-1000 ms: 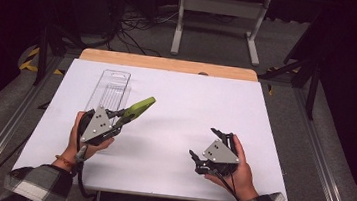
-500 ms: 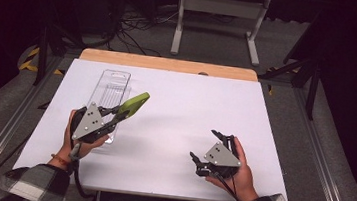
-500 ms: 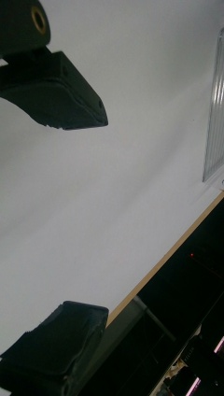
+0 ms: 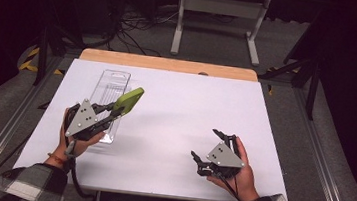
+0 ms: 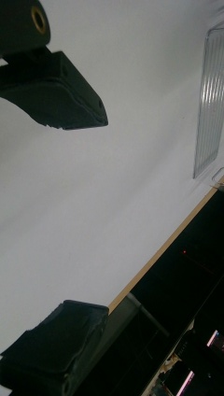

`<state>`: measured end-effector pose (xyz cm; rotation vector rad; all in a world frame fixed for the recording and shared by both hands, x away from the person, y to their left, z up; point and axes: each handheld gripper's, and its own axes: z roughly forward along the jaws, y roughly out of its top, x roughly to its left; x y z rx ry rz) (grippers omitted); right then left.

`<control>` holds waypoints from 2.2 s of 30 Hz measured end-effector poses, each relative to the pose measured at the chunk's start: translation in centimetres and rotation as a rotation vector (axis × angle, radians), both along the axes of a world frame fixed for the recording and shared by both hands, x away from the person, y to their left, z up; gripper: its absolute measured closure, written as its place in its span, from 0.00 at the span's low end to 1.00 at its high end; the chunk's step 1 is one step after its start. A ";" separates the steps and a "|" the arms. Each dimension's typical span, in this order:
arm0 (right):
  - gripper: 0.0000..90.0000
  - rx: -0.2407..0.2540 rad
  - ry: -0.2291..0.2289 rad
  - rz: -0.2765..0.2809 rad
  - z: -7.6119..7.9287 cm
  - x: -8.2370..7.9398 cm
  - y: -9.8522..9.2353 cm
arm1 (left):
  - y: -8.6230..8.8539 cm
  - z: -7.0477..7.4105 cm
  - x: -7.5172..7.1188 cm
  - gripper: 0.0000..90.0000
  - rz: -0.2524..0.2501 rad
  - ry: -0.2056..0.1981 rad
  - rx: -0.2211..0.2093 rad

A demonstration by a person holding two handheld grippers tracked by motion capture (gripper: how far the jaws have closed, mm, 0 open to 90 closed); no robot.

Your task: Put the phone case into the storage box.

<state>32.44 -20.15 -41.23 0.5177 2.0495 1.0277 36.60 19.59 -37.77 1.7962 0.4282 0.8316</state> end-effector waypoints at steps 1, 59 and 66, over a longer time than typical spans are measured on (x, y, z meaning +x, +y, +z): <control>0.10 0.000 0.000 0.000 0.0 0.0 0.0 | 0.1 0.1 0.0 0.87 0.001 -0.003 0.001; 0.12 0.006 0.070 0.023 -0.3 1.0 -0.3 | 6.6 -0.8 6.8 0.87 0.011 0.147 -0.118; 0.12 -0.023 0.080 0.018 -0.6 1.4 -0.2 | 7.0 -1.2 9.1 0.87 -0.002 0.182 -0.136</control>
